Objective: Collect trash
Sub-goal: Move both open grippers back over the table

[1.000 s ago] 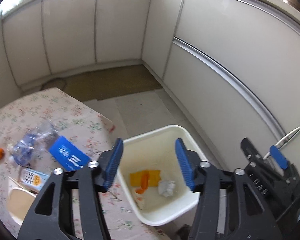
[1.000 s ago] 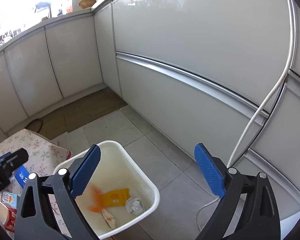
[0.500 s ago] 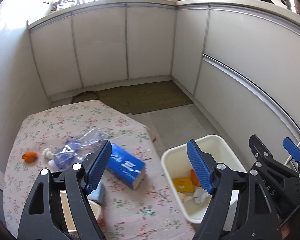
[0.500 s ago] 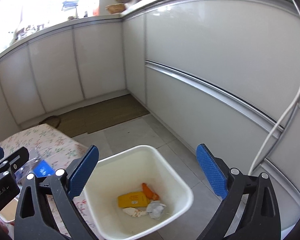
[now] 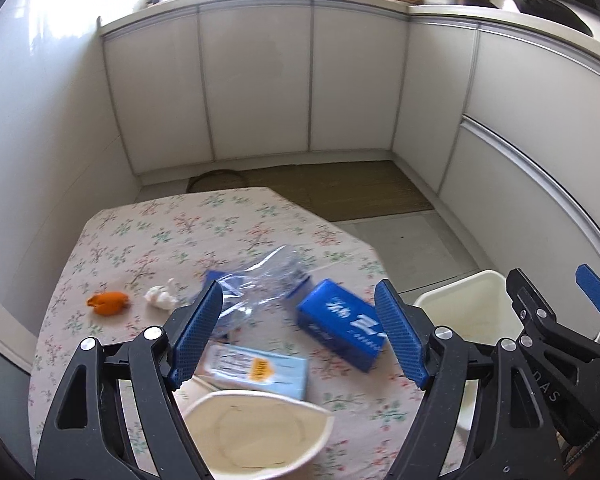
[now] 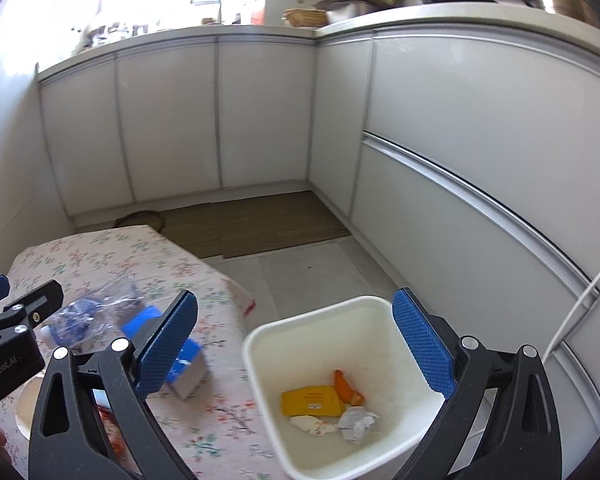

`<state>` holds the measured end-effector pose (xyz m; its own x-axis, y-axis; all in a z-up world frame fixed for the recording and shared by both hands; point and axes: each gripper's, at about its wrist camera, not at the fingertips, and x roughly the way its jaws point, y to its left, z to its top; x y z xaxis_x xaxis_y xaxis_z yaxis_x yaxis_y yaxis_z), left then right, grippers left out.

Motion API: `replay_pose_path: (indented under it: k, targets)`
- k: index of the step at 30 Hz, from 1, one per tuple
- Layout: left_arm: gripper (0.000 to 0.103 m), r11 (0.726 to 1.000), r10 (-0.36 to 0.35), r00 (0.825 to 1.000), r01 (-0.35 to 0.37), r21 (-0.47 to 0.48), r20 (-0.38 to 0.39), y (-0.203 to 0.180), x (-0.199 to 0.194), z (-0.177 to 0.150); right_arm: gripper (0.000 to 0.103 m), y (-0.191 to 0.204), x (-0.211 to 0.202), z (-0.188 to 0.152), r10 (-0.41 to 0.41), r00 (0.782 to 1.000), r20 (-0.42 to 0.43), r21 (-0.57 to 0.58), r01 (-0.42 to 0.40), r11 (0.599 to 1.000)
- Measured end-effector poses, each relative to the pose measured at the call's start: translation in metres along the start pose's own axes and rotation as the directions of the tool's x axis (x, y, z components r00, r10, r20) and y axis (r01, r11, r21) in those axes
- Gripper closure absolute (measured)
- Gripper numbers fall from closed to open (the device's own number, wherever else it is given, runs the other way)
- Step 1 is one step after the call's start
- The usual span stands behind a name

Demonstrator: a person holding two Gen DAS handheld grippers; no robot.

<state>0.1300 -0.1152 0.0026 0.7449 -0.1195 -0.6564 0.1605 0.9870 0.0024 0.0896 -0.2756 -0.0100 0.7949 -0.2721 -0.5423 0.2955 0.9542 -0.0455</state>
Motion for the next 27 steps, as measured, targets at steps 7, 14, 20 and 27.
replay_pose_path:
  k: [7,14,20,27]
  targets:
    - [0.027,0.998,0.052,0.998,-0.053,-0.04,-0.034,0.05,0.009,-0.001,0.008,0.051,0.008,0.002,0.056,0.998,-0.01,-0.069,-0.056,0.996]
    - [0.027,0.989,0.064,0.99,-0.079,-0.121,-0.123,0.098,0.033,-0.005,0.008,0.102,0.019,0.006,0.131,0.991,-0.036,-0.156,-0.135,0.979]
    - [0.027,0.976,0.091,0.982,-0.121,-0.183,-0.166,0.135,0.045,-0.007,0.008,0.135,0.032,0.003,0.17,0.981,-0.09,-0.237,-0.187,0.953]
    - [0.027,0.948,0.114,0.977,-0.161,-0.275,-0.181,0.181,0.041,-0.005,0.008,0.177,0.074,0.017,0.189,0.956,-0.223,-0.289,-0.251,0.924]
